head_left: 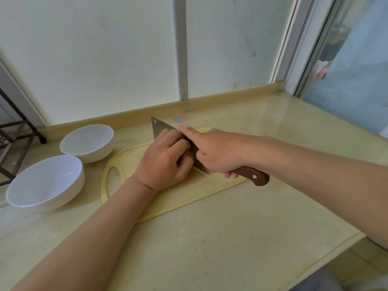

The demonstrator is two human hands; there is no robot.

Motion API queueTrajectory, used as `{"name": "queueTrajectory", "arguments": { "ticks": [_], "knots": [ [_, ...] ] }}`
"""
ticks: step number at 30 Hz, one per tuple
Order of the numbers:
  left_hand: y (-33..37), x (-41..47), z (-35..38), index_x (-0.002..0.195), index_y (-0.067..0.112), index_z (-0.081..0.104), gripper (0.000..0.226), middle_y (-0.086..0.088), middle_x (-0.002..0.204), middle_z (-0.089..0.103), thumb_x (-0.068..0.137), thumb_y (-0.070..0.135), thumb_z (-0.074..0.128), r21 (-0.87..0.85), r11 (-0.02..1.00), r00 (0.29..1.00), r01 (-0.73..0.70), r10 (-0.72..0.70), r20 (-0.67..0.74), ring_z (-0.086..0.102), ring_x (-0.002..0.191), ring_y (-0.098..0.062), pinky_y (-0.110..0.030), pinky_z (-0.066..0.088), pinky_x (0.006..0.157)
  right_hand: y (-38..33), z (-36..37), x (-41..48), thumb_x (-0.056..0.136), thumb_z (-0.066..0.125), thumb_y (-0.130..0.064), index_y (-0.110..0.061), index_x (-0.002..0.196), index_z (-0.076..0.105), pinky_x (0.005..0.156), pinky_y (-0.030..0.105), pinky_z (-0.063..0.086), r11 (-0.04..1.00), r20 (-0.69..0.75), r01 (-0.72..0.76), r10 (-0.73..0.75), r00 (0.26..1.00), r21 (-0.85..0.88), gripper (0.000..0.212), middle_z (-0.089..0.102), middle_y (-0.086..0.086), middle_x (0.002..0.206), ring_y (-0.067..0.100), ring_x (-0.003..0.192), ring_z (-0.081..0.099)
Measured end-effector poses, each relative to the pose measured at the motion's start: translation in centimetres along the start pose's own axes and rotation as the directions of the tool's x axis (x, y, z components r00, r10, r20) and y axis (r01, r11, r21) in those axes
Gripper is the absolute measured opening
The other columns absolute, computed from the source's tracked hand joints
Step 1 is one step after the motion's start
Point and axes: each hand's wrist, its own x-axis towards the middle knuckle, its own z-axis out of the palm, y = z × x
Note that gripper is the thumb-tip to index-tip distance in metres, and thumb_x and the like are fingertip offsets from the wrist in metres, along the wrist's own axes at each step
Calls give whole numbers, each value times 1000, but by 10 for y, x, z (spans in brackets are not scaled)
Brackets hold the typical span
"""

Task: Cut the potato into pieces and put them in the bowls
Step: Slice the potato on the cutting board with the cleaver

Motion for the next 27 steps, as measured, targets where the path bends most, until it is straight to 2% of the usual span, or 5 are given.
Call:
{"name": "queueTrajectory", "arguments": {
  "ticks": [6,11,19,24,27],
  "knots": [
    [6,0,-17,81,3,69,6,-12,92,63,76,4,67,-59,997,984,42,-31,175,55,74,-28,-36,46,72,5,1,1,101,30,-9,-52,156,8,50,49,61,1000,-9,-16,16,1000,26,74,57,18,92,31,51,64],
    [6,-9,-38,110,2,67,41,-11,117,60,71,13,61,-23,998,940,60,-48,338,58,100,-26,-29,45,92,9,2,2,101,31,-12,-55,155,7,54,53,63,999,-3,-20,21,1000,49,73,61,20,94,31,53,65],
    [8,-19,-40,124,8,63,51,-9,123,55,74,15,65,-9,990,930,139,-128,344,54,107,-25,-23,40,97,12,1,0,101,30,-11,-57,156,11,49,37,60,994,-16,-13,15,1000,111,74,64,20,94,27,51,61],
    [5,-20,-41,126,10,61,49,-6,127,57,77,18,64,-16,992,923,127,-112,368,56,109,-26,-35,46,94,10,-2,-5,100,30,-10,-57,159,11,51,40,60,992,-48,-9,15,999,125,78,65,16,93,25,49,60],
    [3,-19,-40,125,9,61,49,-6,127,57,78,20,63,-9,994,917,113,-101,385,55,108,-26,-34,47,93,7,-8,-8,100,30,-10,-59,158,11,51,42,61,995,-63,10,-4,998,104,79,65,16,92,24,48,60]
  ]
}}
